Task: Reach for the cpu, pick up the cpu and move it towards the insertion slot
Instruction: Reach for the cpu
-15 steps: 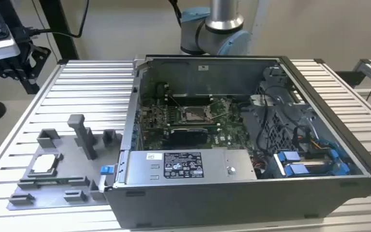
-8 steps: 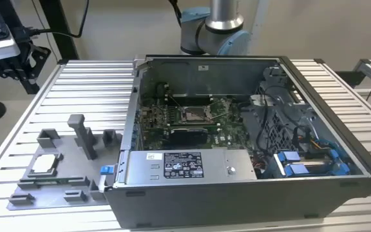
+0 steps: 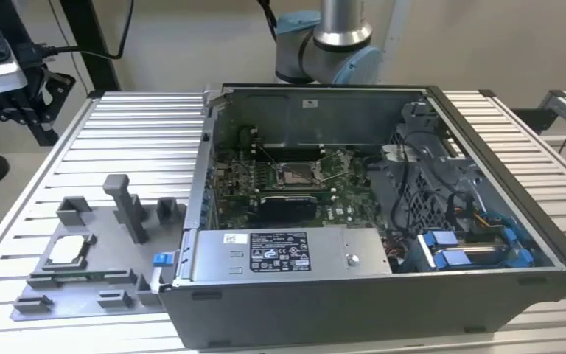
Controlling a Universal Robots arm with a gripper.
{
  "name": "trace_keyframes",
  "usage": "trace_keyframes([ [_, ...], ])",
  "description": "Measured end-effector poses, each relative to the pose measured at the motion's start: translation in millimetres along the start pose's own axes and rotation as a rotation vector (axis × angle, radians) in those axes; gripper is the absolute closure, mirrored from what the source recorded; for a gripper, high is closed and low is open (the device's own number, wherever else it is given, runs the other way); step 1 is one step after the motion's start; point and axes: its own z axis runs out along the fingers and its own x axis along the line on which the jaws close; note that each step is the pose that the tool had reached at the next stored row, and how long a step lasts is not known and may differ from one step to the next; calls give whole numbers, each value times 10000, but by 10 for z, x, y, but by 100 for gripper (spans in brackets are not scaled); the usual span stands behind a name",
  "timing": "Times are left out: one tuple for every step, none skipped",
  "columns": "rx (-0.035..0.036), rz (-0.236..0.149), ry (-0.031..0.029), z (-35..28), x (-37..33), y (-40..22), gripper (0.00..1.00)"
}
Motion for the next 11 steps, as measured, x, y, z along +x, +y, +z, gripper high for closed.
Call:
trace_keyframes([
  [-6, 1, 0, -2, 4, -38, 100],
  [-12, 2, 1, -3, 9, -80, 100],
  [-19, 1, 0, -4, 13, -123, 100],
  [-25, 1, 1, -6, 18, -164, 100],
  [-30, 0, 1, -6, 25, -195, 100],
  [-32, 0, 0, -6, 39, -218, 100],
  [-34, 1, 1, -5, 57, -236, 100],
  [-36, 1, 0, -2, 78, -251, 100],
  [-37, 3, 0, 0, 105, -258, 100],
  [-36, 1, 1, 3, 129, -260, 100],
  [-37, 2, 2, 6, 150, -259, 100],
])
